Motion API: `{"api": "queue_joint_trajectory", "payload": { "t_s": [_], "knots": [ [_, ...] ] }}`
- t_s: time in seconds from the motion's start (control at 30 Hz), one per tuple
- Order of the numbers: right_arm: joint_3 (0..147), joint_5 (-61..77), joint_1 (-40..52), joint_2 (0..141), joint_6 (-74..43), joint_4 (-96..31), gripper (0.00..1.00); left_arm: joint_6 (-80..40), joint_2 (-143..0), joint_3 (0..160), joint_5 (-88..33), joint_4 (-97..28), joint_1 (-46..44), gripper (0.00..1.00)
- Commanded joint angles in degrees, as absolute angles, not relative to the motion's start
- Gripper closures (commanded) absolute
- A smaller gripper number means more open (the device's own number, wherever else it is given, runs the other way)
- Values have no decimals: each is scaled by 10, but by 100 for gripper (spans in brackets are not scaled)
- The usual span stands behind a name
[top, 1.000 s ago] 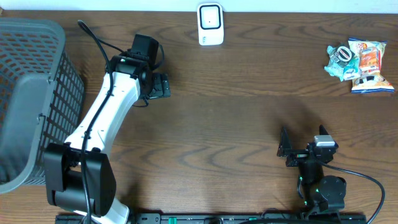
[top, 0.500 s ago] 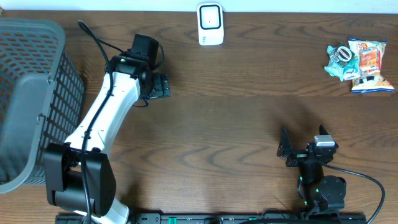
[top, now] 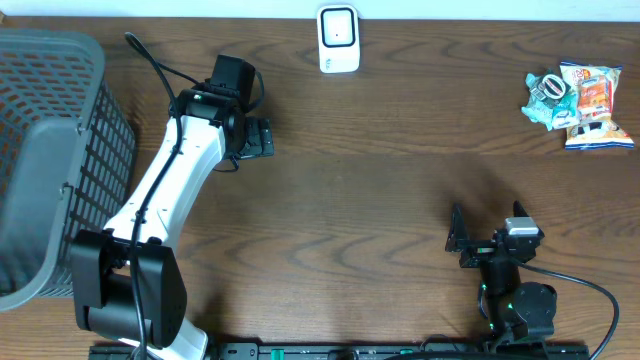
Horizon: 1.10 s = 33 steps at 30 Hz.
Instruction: Scan the item barcode
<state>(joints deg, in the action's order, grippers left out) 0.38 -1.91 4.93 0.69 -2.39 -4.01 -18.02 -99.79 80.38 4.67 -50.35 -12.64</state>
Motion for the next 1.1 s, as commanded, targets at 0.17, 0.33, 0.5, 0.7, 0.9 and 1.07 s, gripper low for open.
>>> {"api": "queue_joint_trajectory", "payload": {
  "t_s": [0.17, 0.33, 0.5, 0.7, 0.9, 1.07],
  "knots": [
    [3, -13, 44, 3, -31, -43, 1, -179, -1000, 808, 58, -505, -125, 2],
    [3, -13, 44, 3, -31, -43, 1, -174, -999, 808, 75, -500, -125, 2],
    [3, -13, 44, 3, -31, -43, 1, -175, -992, 807, 87, -534, -125, 2],
    [3, -13, 44, 3, -31, -43, 1, -151, -953, 778, 86, -536, -125, 3],
    [3, -13, 44, 3, -31, -43, 1, -75, -871, 718, 86, -525, -125, 2],
    [3, -13, 44, 3, -31, -43, 1, -41, -792, 662, 86, -489, -122, 2]
  ]
}}
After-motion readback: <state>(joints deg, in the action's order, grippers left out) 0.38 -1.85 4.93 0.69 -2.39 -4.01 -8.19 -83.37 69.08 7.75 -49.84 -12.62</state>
